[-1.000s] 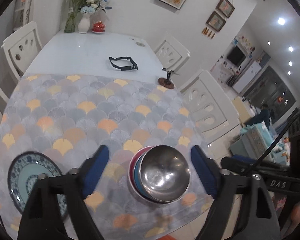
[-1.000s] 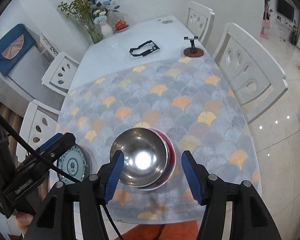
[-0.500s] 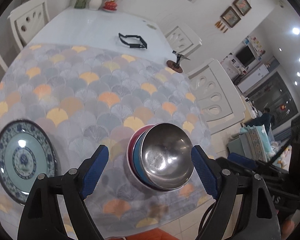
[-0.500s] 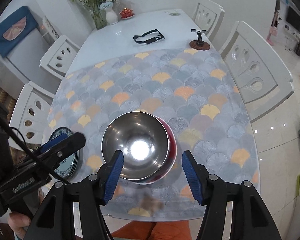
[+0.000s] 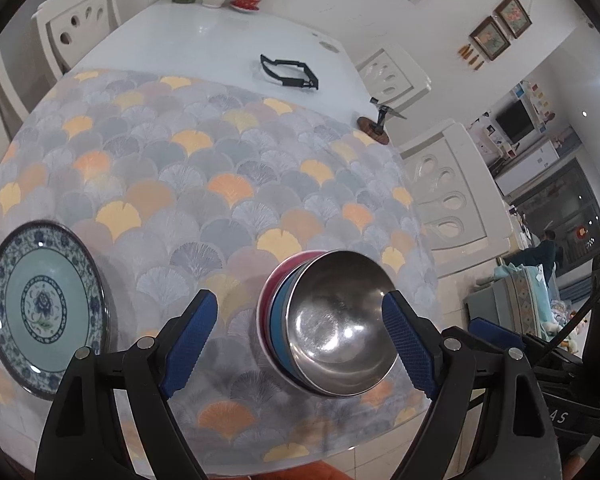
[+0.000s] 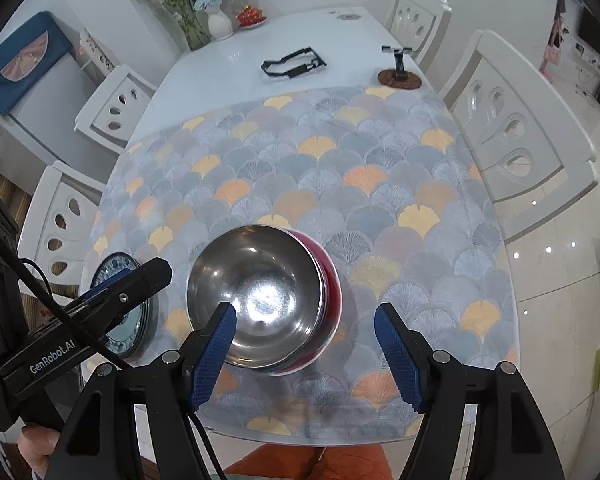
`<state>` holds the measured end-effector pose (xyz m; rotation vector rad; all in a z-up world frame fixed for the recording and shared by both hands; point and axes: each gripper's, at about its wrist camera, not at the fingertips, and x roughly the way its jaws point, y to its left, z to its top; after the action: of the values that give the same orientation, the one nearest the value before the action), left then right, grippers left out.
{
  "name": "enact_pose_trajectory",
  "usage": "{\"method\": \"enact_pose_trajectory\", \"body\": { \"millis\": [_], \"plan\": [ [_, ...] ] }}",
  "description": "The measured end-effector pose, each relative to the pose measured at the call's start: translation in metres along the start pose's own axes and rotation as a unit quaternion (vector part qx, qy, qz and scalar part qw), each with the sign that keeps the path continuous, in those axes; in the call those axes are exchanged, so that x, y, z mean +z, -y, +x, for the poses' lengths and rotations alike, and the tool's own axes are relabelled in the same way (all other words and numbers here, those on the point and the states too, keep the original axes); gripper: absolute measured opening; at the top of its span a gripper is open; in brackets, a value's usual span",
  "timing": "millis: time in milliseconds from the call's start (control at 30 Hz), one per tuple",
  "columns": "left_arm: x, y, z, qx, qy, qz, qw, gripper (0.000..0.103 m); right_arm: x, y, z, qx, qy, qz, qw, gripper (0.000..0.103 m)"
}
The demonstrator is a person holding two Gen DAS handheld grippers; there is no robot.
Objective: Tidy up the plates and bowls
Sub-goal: 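Grasp the rims of the nested bowl stack with the left tool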
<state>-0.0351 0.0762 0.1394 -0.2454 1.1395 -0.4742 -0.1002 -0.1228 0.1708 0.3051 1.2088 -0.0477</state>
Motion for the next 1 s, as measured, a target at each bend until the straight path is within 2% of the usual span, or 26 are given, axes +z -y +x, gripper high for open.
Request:
{"method": "enact_pose_trajectory", "body": {
  "millis": [233,400,600,733,800,1000],
  "plan": [
    [-0.010,-0.004,0.018,0.001,-0.024,-0.002,0.9997,0.083,0.002,0.015,0.023,0.022,0.004,0.011,1.000,0.069],
    [-0.018,-0.010,0.040,-0.018,-0.050,-0.021,0.9984,0.081,0.004,0.023,0.046,0.030,-0.011,0.010,0.999,0.069],
    [-0.025,-0.010,0.057,-0.017,-0.057,-0.026,0.9979,0.067,0.004,0.033,0.075,0.052,-0.039,0.021,0.998,0.069],
    [-0.026,-0.014,0.065,-0.021,-0.058,-0.040,0.9973,0.066,0.004,0.037,0.090,0.061,-0.053,0.025,0.996,0.069],
    [-0.026,-0.017,0.069,-0.029,-0.060,-0.049,0.9966,0.061,0.005,0.037,0.094,0.061,-0.057,0.021,0.996,0.069],
    [-0.026,-0.021,0.076,-0.043,-0.061,-0.069,0.9948,0.057,0.010,0.040,0.104,0.070,-0.062,0.017,0.995,0.069]
  ]
}}
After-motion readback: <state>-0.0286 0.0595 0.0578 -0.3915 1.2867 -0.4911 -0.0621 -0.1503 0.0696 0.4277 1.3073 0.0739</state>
